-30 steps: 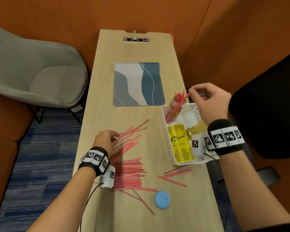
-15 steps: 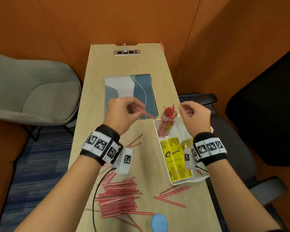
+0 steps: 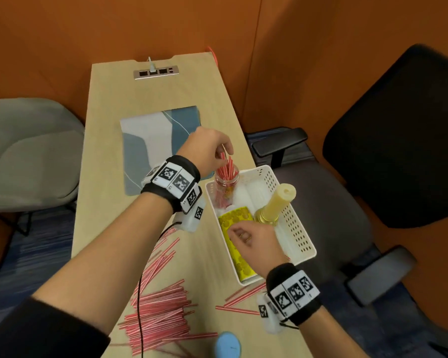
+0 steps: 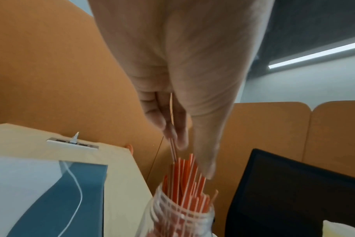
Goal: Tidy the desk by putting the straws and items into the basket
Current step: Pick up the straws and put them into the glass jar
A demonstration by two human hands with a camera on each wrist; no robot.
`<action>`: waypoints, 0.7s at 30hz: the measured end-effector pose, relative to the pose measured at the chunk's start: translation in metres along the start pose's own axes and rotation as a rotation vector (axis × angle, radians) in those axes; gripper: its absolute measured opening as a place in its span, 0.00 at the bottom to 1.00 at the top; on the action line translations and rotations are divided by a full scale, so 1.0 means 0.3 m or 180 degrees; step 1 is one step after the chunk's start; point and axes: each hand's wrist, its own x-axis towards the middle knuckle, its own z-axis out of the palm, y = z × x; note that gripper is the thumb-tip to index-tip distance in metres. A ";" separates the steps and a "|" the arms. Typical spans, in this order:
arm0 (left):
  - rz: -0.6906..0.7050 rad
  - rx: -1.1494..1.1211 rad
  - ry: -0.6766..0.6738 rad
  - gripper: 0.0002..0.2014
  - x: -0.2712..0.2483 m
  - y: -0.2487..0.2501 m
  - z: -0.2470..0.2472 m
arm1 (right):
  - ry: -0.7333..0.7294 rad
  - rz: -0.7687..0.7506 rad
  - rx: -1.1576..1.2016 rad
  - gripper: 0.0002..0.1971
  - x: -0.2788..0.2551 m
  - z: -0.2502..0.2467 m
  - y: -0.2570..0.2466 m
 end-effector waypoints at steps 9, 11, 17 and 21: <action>-0.0502 -0.0560 0.0786 0.20 -0.239 -0.180 0.115 | -0.1454 0.0010 -0.0601 0.06 -0.116 0.264 0.010; -0.0937 -0.0695 0.0757 0.16 -0.351 -0.257 0.151 | -0.1749 0.0043 -0.0820 0.10 -0.142 0.341 0.030; -0.2330 -0.0694 0.0270 0.08 -0.724 -0.461 0.312 | -0.1911 0.0017 -0.1373 0.14 -0.230 0.514 0.080; -0.2866 -0.0806 0.0058 0.10 -0.904 -0.518 0.410 | -0.1719 -0.0016 -0.1456 0.06 -0.245 0.537 0.084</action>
